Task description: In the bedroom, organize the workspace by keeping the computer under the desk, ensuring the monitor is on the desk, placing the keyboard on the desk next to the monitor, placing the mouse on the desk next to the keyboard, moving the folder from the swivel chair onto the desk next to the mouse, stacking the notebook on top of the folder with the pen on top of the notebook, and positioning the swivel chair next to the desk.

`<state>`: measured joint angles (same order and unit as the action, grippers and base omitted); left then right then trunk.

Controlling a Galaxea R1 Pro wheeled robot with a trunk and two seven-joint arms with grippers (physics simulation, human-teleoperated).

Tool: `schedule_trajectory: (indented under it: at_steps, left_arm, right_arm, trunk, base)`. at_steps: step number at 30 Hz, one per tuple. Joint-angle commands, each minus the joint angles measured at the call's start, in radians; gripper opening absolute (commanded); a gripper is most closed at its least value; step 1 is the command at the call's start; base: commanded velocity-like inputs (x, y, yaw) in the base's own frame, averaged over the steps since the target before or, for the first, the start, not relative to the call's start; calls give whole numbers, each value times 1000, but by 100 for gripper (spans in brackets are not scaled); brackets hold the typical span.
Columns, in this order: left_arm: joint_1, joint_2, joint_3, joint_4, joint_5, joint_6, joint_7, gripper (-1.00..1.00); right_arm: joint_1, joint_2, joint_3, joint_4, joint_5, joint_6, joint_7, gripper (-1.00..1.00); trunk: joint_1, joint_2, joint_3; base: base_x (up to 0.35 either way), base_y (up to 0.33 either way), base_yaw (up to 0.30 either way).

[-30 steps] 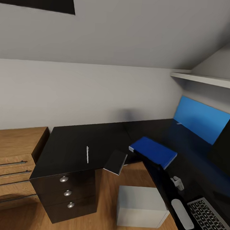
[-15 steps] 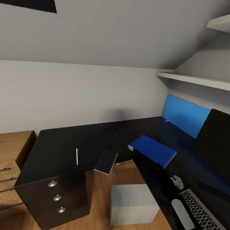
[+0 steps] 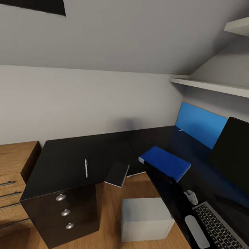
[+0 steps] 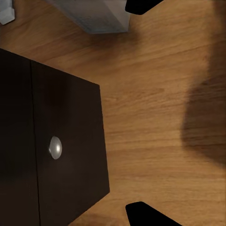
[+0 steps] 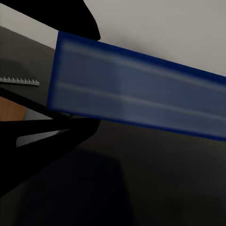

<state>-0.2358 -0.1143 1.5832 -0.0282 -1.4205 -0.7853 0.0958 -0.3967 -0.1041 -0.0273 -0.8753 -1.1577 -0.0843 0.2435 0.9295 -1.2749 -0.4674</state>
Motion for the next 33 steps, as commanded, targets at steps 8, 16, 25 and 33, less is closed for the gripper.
schedule_trajectory:
  at_steps: [8, 16, 25, 33]
  left_arm:
    - [0, -1, 0, -2, -11, -2, 10, 100]
    - [0, -1, -1, -2, -11, -2, 10, 100]
    - [0, -1, -1, -1, -11, -2, 10, 100]
    - [0, -1, 0, -2, -11, -2, 10, 100]
  right_arm:
    - [-1, 17, 1, 1, -10, -43, -24, -100]
    - [0, 60, 0, 2, -5, -191, -69, -100]
    - [1, 63, 1, 4, -5, -205, -73, -100]
    - [1, 63, 1, 5, -5, -206, -86, -100]
  trunk:
    - [0, -1, -1]
    - [0, -1, -1]
    - [0, -1, -1]
    - [0, -1, -1]
  base:
    - [-1, 1, 0]
    - [0, 0, 0]
    - [0, 88, 0]
    - [0, 111, 0]
